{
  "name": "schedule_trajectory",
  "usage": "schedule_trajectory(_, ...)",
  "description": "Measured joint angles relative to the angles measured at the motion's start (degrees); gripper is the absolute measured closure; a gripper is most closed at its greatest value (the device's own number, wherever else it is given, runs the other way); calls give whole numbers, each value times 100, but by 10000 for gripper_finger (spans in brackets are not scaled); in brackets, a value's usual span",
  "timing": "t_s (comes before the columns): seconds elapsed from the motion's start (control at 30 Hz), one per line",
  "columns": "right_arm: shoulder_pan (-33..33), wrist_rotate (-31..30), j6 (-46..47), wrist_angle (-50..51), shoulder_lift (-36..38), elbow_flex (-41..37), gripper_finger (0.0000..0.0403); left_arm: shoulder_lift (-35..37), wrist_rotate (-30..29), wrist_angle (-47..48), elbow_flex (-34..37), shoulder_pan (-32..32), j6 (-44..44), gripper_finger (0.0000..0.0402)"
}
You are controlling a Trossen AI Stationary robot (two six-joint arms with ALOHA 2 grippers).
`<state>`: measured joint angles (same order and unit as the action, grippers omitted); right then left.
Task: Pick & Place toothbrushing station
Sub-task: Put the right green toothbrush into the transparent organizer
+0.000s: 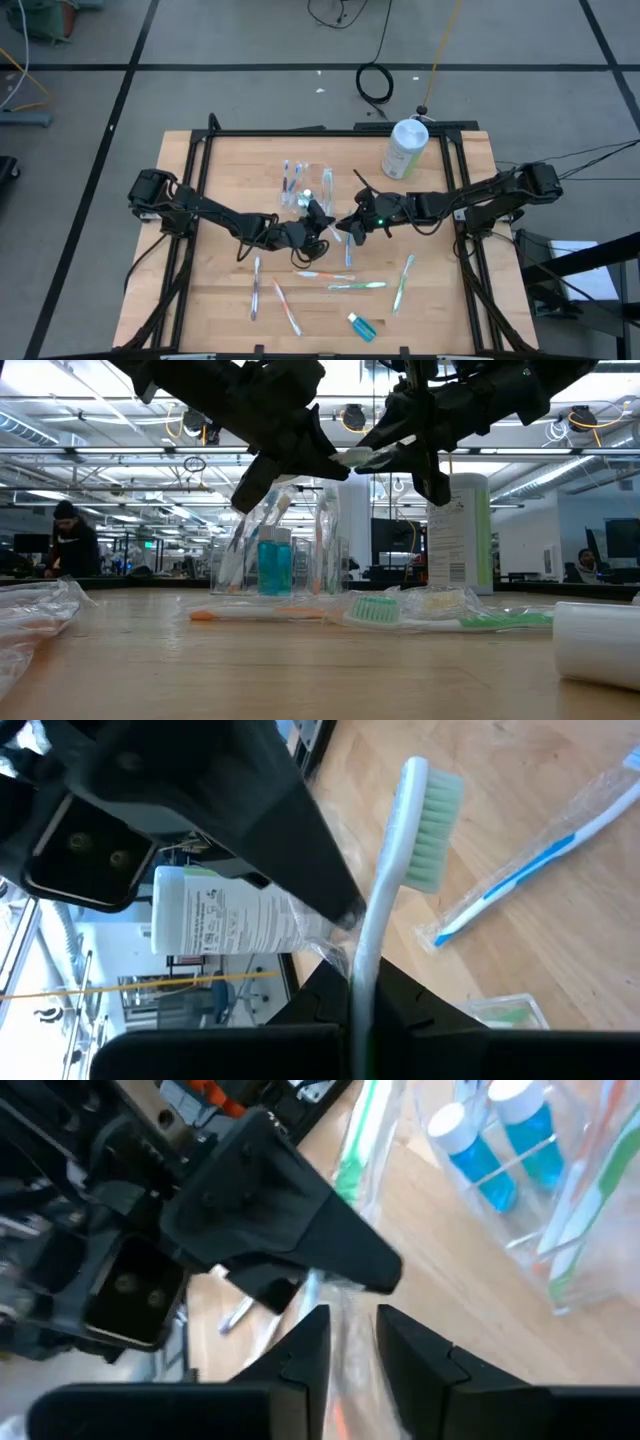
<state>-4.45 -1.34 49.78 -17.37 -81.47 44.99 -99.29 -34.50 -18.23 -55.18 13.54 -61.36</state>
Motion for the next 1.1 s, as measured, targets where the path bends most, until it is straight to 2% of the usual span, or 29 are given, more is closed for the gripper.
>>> schedule_trajectory(0.1, -2, 12, 349, 14, 0, 0, 304, 0, -8, 58, 2, 0, 24, 394)
schedule_trajectory(0.23, 17, 24, 376, -2, 0, 0, 276, 0, -13, 60, 2, 0, 20, 393)
schedule_trajectory(0.43, 28, 365, 310, -10, 26, 0, 252, 0, -310, 62, 2, 0, 24, 394)
schedule_trajectory(0.6, 74, 881, 243, 133, 26, 0, 240, 0, -310, 65, 7, 0, 47, 392)
schedule_trajectory(0.67, 103, 913, 249, 170, 26, 0, 236, 0, -313, 93, 7, 27, 128, 394)
schedule_trajectory(0.77, 149, 925, 203, 218, 26, 0, 231, 0, -320, 296, 7, 81, 400, 394)
schedule_trajectory(0.97, 176, 1350, -119, 886, 235, 0, 230, 138, -697, 665, 28, 125, 1109, 394)
schedule_trajectory(1.1, 47, 1333, -346, 1583, 449, 0, 230, 661, -72, 1186, 28, -21, 1952, 394)
